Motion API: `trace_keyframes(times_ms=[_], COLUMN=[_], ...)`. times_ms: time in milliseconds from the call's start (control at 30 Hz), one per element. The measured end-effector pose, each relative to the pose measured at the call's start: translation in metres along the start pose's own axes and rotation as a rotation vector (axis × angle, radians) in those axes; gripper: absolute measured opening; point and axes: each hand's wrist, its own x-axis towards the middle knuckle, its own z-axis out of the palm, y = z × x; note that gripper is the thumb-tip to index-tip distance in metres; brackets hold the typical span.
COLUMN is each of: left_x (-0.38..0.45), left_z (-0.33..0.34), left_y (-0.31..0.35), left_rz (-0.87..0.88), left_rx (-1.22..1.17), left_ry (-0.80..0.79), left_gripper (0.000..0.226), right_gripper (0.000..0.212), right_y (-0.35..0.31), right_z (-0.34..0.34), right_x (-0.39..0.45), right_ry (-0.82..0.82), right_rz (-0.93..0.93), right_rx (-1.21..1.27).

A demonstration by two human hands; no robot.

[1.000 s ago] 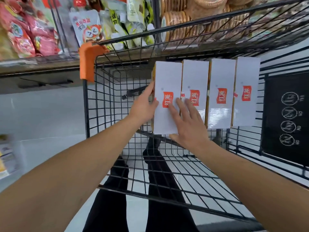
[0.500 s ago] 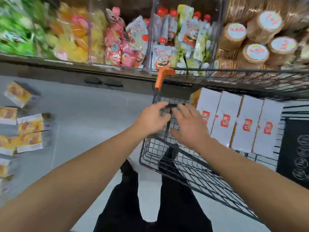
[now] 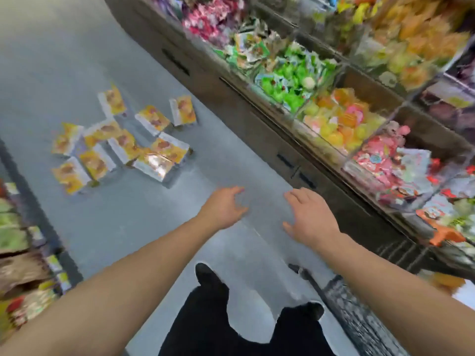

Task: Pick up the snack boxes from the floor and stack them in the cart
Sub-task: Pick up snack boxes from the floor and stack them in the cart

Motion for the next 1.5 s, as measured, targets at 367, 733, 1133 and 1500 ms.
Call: trace_keyframes(times_ms=[367,733,1133,1500], left_x=[-0.04,0.054,0.231,0.426], left_z=[-0.173,-0.293,-0.292,-0.165], left_y=[-0.226,-0.342,-0.518,-0.757], left_rz=[-0.362,-0.616,-0.644,-0.52], left_rx=[-0.35,-0.483,-0.477,-0.393], left_ry=[0.367,0.5,0.353,0.34], left_gripper=[0.063,0.065,0.066,0.069], right_gripper=[0.066,0.067,0.068,0.09], right_y=[-0.259,-0.379,-0.429,-0.466], right_z=[-0.065,-0.09,0.024,0.307], right_x=[0.185,0.416,0.615,0.804], right_ry=[-0.106,-0.241,-0.315,-0.221], right_rz=[-0.435,-0.563,-0.486,-0.469], right_rx=[-0.143,-0.155,-0.11,-0.125])
